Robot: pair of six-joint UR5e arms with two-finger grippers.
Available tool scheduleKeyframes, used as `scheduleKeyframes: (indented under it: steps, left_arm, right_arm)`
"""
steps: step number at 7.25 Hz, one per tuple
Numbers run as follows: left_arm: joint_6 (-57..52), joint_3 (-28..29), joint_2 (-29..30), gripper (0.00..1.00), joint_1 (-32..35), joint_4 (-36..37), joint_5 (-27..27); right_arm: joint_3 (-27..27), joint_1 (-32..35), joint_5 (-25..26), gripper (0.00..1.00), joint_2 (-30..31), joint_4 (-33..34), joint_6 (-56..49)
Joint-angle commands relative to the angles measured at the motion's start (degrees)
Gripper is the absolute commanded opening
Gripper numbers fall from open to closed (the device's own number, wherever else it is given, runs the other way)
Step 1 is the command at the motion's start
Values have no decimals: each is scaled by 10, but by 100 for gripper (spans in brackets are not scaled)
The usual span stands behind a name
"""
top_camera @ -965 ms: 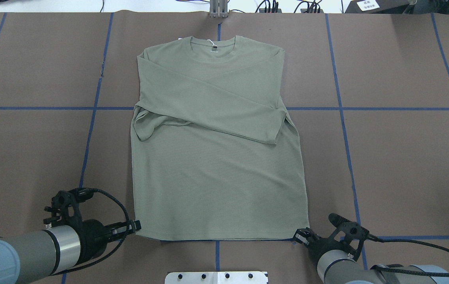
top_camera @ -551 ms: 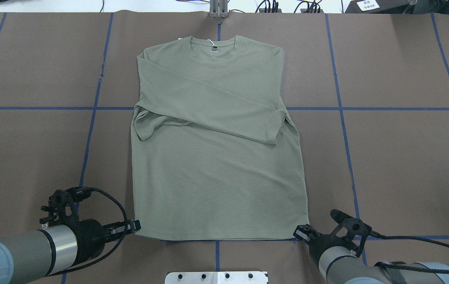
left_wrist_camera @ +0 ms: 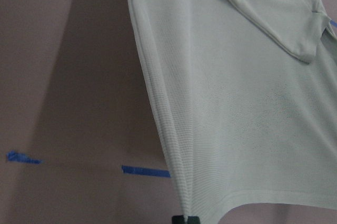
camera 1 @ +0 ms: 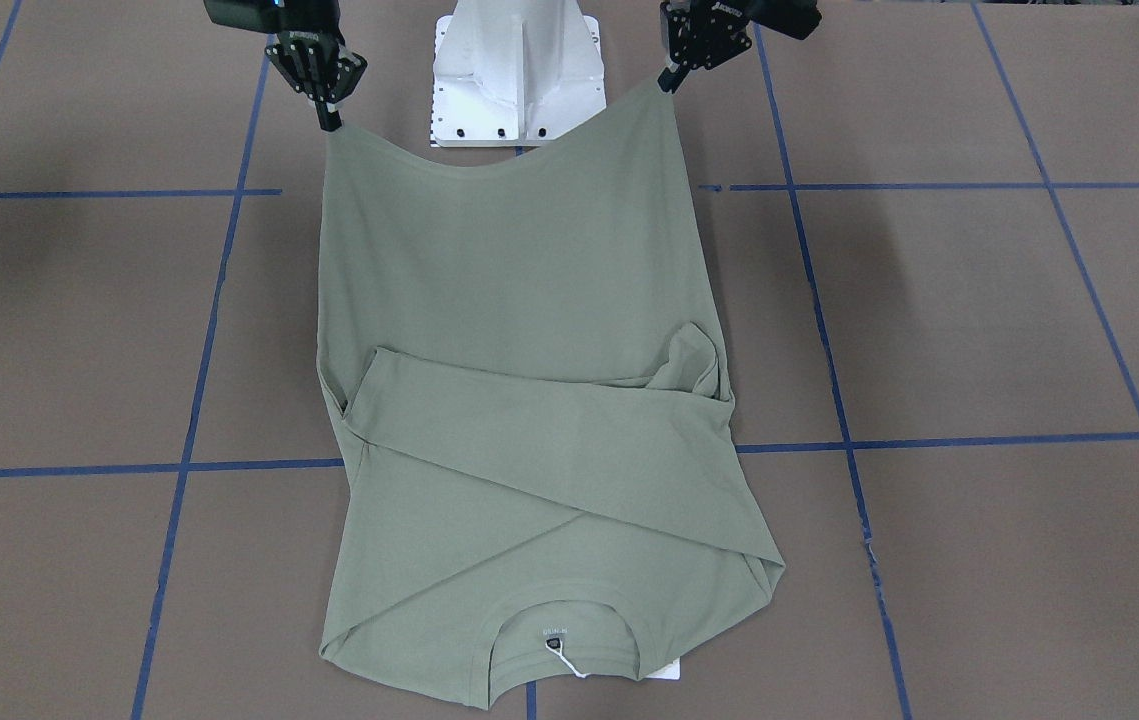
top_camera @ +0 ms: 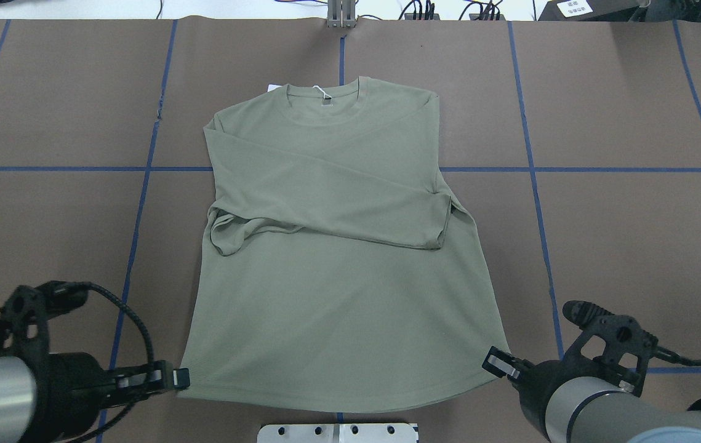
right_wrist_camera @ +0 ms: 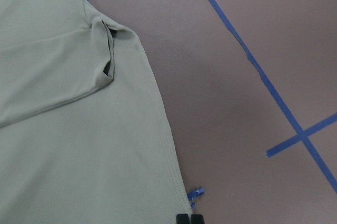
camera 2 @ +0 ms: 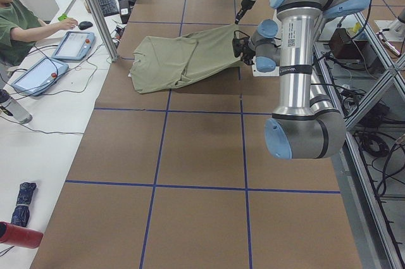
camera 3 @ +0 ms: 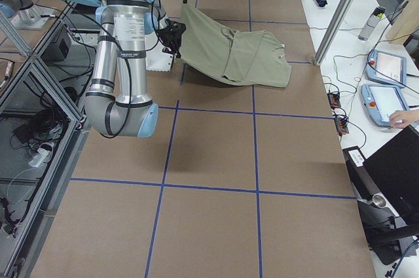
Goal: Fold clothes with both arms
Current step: 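Lift the hem with both grippers and fold it toward the collar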
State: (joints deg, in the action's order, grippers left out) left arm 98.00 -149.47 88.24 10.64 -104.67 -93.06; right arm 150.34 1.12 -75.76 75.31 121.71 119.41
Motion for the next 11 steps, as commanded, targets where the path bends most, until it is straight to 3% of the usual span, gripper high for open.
scheduleKeyframes:
  steps: [1, 3, 5, 6, 8, 11]
  left_arm:
    - [-13, -68, 53, 0, 81, 126, -98]
    - [-108, 19, 110, 0, 101, 133, -96]
    - [-196, 151, 179, 0, 189, 133, -96]
    - [-239, 202, 204, 0, 233, 133, -97]
    - [-281, 280, 241, 0, 285, 129, -97]
    - [-302, 405, 293, 0, 326, 76, -61]
  right_arm:
    - [36, 52, -76, 0, -144, 162, -51]
    - [0, 98, -77, 0, -150, 146, -145]
    - [-135, 205, -104, 0, -149, -3, -231]
    - [-212, 262, -145, 0, -150, -77, -265]
    - [-348, 347, -163, 0, -153, -210, -325]
    - [-491, 410, -185, 0, -222, -255, -364]
